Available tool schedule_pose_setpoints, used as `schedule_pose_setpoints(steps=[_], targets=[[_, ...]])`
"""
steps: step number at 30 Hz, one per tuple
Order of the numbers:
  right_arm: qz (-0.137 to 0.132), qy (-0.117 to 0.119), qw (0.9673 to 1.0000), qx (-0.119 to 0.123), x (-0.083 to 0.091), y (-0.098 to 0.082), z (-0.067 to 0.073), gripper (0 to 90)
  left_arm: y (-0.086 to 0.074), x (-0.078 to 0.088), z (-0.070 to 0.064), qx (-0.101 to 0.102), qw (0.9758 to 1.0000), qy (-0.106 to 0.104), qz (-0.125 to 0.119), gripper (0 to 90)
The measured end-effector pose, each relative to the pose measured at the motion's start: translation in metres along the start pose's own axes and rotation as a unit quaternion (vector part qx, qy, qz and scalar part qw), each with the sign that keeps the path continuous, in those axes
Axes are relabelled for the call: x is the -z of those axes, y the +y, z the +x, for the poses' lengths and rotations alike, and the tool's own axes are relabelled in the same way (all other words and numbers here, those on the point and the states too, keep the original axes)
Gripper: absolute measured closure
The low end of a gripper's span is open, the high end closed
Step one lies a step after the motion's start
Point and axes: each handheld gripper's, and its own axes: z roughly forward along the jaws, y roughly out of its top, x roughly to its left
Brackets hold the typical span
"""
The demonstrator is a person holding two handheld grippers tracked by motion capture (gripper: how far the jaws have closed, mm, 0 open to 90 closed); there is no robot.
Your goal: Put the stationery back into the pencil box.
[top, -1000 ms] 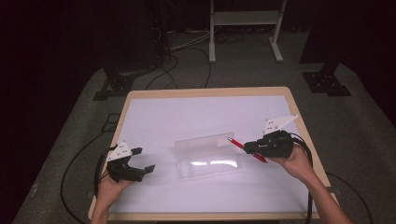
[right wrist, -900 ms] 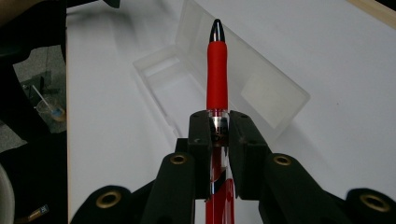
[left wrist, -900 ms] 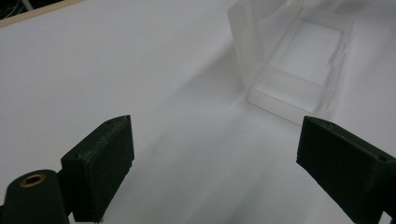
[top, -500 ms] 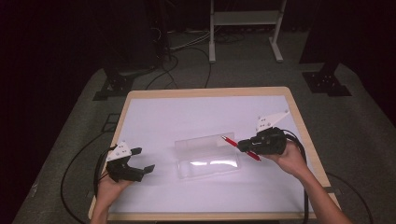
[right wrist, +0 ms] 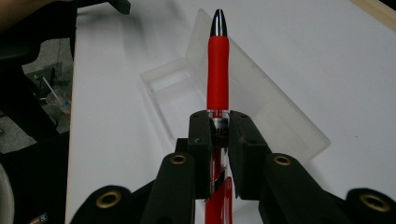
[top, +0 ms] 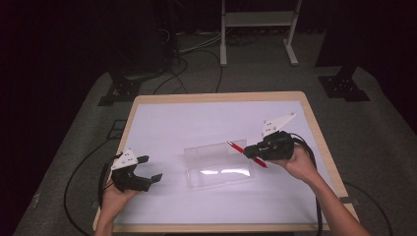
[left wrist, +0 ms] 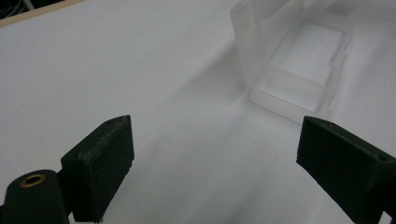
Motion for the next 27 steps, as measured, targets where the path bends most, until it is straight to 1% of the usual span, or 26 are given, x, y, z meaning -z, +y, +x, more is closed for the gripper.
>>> schedule_pose_setpoints(steps=[8,9,13,21,27], targets=[[0.002,0.007,0.9999,0.007,-0.01,0.007,-0.003,78.9,0.0,-0.001,-0.001,0.001,1.0,-0.002,0.002,10.4],[0.001,0.009,0.9999,0.005,-0.012,0.008,-0.003,78.8,0.0,-0.001,-0.001,0.001,1.0,-0.002,0.001,10.5],[0.004,0.016,0.9998,0.013,-0.021,0.01,-0.004,78.8,-0.001,-0.001,0.0,0.002,1.0,-0.002,0.001,10.4],[0.018,0.03,0.9992,0.019,-0.038,0.014,-0.007,78.8,-0.001,0.0,0.0,0.002,1.0,-0.003,-0.001,10.5],[0.032,0.034,0.9986,0.027,-0.048,0.017,-0.008,78.8,-0.002,0.001,0.001,0.002,1.0,-0.002,-0.002,10.4]])
